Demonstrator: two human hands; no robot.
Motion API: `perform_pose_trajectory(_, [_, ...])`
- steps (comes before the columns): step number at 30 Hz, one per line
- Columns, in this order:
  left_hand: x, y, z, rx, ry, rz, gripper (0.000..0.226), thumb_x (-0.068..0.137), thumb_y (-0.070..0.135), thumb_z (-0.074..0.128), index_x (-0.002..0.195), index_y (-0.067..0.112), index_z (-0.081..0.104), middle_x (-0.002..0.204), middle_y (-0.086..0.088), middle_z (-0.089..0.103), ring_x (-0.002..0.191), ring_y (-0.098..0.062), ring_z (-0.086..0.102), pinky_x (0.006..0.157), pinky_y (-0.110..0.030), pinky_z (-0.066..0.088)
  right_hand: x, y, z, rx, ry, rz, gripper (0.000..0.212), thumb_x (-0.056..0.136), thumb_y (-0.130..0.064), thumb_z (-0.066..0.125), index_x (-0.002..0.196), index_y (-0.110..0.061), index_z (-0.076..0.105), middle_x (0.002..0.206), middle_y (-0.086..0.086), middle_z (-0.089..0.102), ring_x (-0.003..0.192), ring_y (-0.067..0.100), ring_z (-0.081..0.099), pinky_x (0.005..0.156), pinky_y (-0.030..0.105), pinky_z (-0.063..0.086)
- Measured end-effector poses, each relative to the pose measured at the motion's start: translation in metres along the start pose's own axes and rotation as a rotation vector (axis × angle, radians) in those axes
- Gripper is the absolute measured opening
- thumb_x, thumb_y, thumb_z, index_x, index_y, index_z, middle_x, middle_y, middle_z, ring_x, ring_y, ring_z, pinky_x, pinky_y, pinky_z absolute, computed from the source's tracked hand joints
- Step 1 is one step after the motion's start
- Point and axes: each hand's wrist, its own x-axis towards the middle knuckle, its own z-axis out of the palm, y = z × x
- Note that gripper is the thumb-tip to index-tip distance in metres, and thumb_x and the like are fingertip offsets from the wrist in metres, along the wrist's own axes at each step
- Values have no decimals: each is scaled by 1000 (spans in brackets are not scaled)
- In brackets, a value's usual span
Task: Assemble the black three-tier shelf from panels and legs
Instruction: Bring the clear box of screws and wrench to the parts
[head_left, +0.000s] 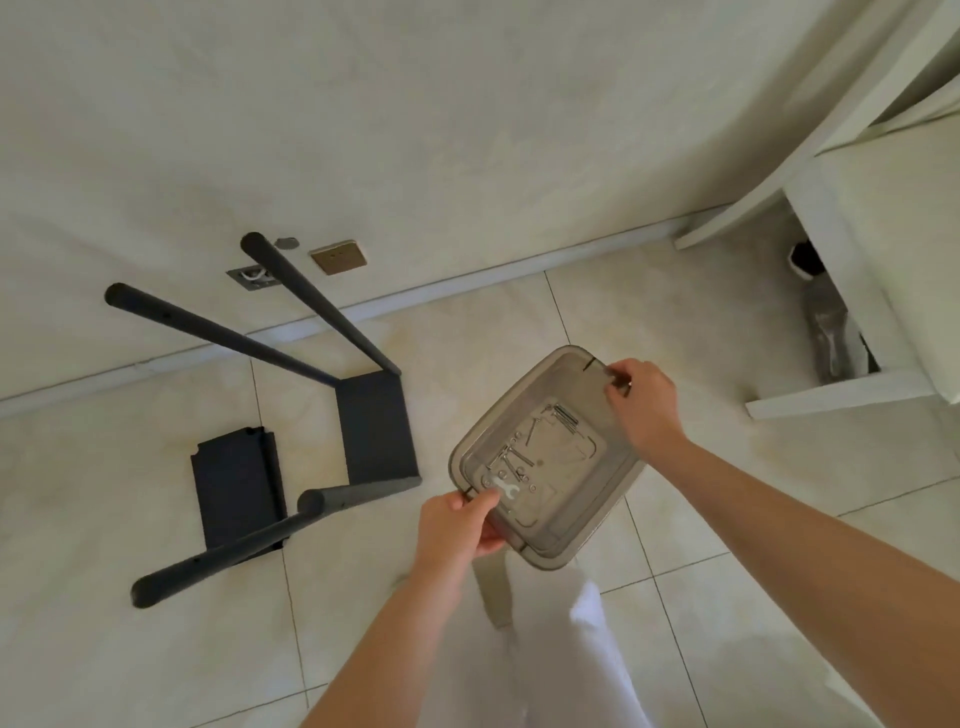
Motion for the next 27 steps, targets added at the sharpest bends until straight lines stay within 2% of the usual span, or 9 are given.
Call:
perform_pose_trajectory(4, [91, -23, 11, 26, -53, 0, 19, 90, 13, 74, 83, -4, 68, 66, -12, 73, 62, -23, 74, 56, -28, 60, 50, 41, 69, -11, 34, -36, 23, 96, -8, 57, 116, -8, 68, 105, 8, 65, 89, 14, 51, 79, 21, 37])
perform_pose_trajectory(6, [137, -38, 15, 28, -78, -15, 21, 90, 15, 74, 82, -3, 68, 68, -13, 74, 68, -26, 75, 62, -31, 62, 76, 61, 105, 6, 37, -65, 23, 95, -7, 58, 115, -7, 68, 106, 7, 67, 93, 16, 55, 81, 22, 40])
perform_pose_trajectory(8, [181, -52, 20, 24, -108, -19, 25, 91, 20, 75, 88, -4, 69, 76, -16, 76, 76, -31, 76, 67, -33, 63, 103, 79, 140, 31, 36, -89, 22, 94, -5, 58, 114, -7, 68, 106, 6, 68, 99, 20, 59, 86, 25, 44])
perform_pose_trajectory(11, [241, -69, 23, 5, -153, -59, 34, 88, 23, 77, 100, -8, 69, 88, -21, 76, 84, -34, 76, 63, -30, 60, 137, 104, 189, 45, 33, -142, 21, 94, -5, 58, 112, -7, 68, 105, 7, 68, 103, 24, 59, 93, 33, 48])
perform_pose_trajectory(13, [275, -76, 22, -22, -222, -115, 35, 86, 21, 79, 102, -9, 69, 93, -23, 76, 84, -31, 77, 62, -27, 59, 159, 118, 216, 64, 40, -201, 21, 94, -5, 60, 112, -8, 69, 105, 6, 69, 102, 20, 59, 93, 30, 47])
perform_pose_trajectory(17, [334, -90, 23, -37, -347, -147, 23, 86, 18, 78, 83, -5, 77, 96, -25, 75, 84, -28, 77, 64, -26, 61, 194, 143, 261, 67, 87, -316, 20, 91, -7, 66, 110, -9, 72, 101, 4, 71, 90, 11, 58, 84, 13, 38])
perform_pose_trajectory(20, [365, -105, 25, -46, -341, -130, 25, 87, 17, 77, 69, -1, 79, 94, -25, 75, 81, -28, 77, 64, -27, 62, 211, 154, 287, 57, 96, -355, 19, 90, -8, 68, 107, -9, 73, 99, 4, 72, 87, 9, 58, 84, 15, 39])
perform_pose_trajectory(24, [393, -117, 24, -81, -304, -73, 24, 89, 16, 76, 93, -8, 72, 94, -25, 75, 81, -28, 77, 64, -27, 61, 226, 162, 309, 33, 115, -399, 19, 89, -8, 68, 107, -11, 73, 98, 3, 72, 85, 10, 59, 86, 19, 42])
perform_pose_trajectory(27, [403, -126, 26, -86, -311, -65, 26, 90, 14, 75, 97, -10, 70, 95, -26, 75, 83, -29, 77, 64, -28, 62, 228, 161, 316, 16, 157, -442, 19, 89, -9, 68, 107, -13, 72, 98, 1, 72, 86, 12, 61, 84, 21, 43])
